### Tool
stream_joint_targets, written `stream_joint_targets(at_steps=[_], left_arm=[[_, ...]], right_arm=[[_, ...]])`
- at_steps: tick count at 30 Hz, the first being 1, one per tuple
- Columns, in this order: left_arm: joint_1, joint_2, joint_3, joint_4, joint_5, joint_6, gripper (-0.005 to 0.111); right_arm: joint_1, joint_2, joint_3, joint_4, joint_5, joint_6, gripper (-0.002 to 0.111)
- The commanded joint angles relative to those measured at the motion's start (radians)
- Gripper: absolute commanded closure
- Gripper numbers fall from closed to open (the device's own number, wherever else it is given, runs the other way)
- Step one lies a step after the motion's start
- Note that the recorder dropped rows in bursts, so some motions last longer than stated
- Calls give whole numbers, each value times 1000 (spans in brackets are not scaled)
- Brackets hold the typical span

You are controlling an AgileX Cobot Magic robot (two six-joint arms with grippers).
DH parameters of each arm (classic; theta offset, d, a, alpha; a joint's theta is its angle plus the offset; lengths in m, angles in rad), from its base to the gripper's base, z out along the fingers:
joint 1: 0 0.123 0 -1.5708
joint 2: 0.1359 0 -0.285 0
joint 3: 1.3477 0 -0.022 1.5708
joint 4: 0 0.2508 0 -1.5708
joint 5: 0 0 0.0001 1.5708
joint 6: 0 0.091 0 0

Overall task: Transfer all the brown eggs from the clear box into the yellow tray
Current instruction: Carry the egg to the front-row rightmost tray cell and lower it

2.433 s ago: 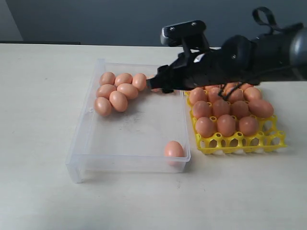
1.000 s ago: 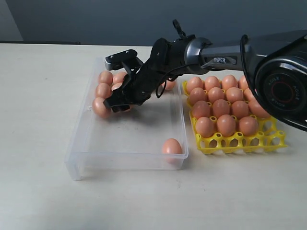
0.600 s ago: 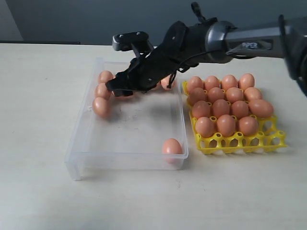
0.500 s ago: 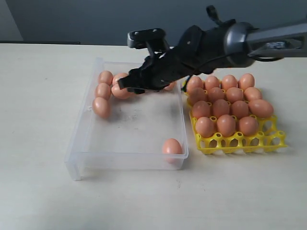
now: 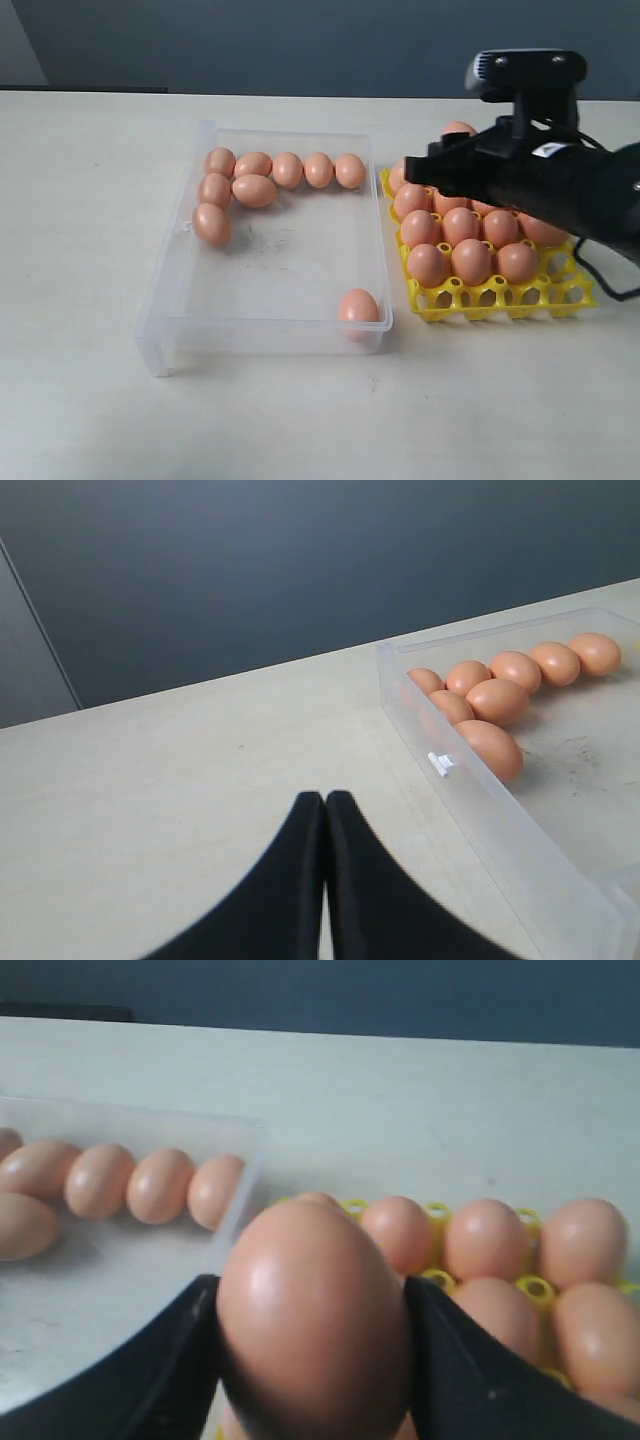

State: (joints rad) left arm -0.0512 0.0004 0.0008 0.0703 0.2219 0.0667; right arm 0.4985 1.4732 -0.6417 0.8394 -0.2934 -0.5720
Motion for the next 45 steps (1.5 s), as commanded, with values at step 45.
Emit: stream_joint_targets(at_steps=[45], left_arm=[[0,0,-1,0,-15,-3,106]], right_arm=[[-208,176,237,-98,-241,244,108]])
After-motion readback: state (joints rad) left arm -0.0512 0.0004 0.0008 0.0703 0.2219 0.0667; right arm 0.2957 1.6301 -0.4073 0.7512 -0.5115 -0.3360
